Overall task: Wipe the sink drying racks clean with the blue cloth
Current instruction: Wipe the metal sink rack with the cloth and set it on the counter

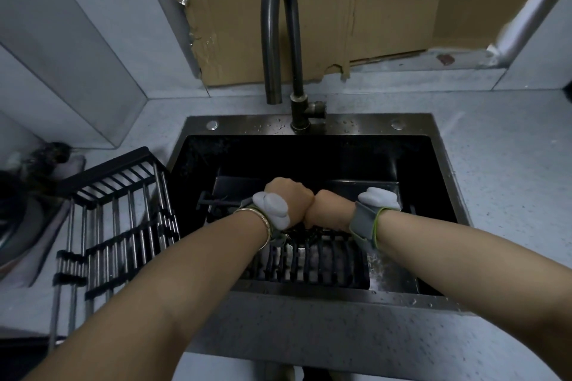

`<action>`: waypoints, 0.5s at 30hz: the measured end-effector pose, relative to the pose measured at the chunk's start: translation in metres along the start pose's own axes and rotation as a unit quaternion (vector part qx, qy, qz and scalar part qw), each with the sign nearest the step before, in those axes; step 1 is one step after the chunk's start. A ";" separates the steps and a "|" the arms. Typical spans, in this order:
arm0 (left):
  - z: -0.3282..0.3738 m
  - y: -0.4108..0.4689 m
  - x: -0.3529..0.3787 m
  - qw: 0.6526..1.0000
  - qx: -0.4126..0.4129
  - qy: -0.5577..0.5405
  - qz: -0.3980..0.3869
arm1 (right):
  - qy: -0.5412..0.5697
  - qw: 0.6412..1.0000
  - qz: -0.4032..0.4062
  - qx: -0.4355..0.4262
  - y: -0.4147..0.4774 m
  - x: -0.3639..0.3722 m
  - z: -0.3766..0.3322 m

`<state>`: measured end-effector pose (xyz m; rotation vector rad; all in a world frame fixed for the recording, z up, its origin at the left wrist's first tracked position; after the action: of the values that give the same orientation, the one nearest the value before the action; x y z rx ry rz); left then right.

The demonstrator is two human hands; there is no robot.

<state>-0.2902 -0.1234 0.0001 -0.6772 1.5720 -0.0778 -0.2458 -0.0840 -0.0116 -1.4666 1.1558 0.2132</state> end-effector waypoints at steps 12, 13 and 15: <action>-0.036 -0.011 0.028 0.904 -0.184 -0.386 0.032 | 0.271 0.959 -0.006 0.086 0.015 0.009 0.008; -0.044 -0.015 0.034 0.869 -0.199 -0.452 0.019 | 0.346 0.931 -0.003 0.114 0.011 0.011 0.007; -0.049 -0.021 0.038 0.802 -0.192 -0.566 0.025 | 0.450 0.885 0.020 0.117 0.012 0.015 0.003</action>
<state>-0.3264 -0.1742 -0.0175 -0.7702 0.4185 0.6111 -0.2459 -0.0869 -0.0308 -1.3338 1.8682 -0.6367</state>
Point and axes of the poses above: each hand's wrist, its own y-axis towards the middle knuckle, its own x-axis out of the palm, z = x × y, the point moved 5 cm from there along y, towards the middle knuckle, and after that the axes turned 14 degrees about -y, right-handed, at the moved point
